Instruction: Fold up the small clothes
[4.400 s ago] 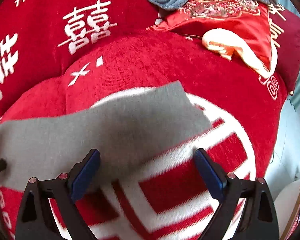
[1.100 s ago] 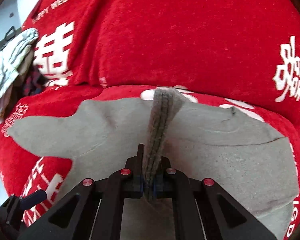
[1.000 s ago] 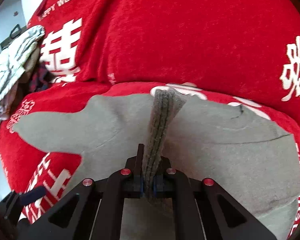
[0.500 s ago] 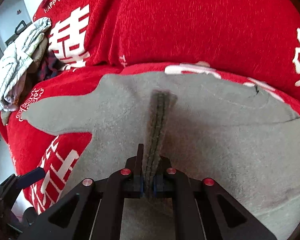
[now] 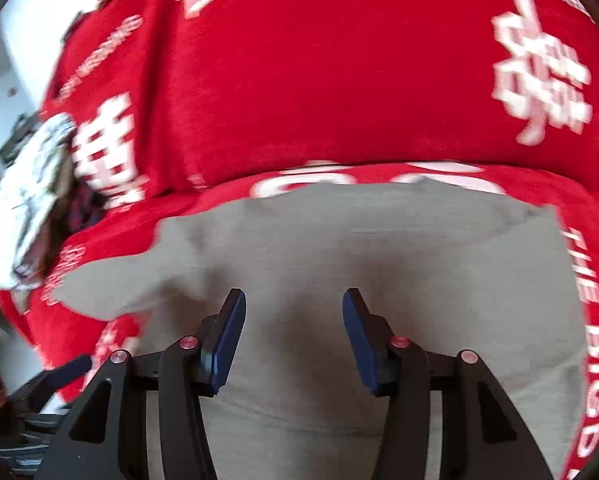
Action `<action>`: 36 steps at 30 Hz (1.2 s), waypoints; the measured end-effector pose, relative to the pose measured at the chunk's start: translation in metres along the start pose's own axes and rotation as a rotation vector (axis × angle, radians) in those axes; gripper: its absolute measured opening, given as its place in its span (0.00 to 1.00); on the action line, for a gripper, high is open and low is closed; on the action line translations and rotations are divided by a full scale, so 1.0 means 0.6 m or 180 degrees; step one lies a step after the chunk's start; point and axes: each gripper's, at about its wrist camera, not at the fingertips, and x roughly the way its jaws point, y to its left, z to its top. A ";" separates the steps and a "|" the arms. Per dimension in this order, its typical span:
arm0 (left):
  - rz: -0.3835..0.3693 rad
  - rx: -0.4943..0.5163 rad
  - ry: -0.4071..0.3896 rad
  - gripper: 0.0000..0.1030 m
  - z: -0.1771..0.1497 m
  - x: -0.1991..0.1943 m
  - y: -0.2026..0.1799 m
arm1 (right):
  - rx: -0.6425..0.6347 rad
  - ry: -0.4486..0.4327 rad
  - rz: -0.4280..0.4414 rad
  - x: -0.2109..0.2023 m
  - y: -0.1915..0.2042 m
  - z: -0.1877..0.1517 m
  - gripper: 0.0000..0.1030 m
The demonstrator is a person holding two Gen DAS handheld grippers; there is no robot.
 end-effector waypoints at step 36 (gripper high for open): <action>0.0350 0.0677 0.0137 1.00 -0.014 0.153 -0.098 | 0.0329 0.0501 -0.1397 0.150 -0.269 0.126 0.93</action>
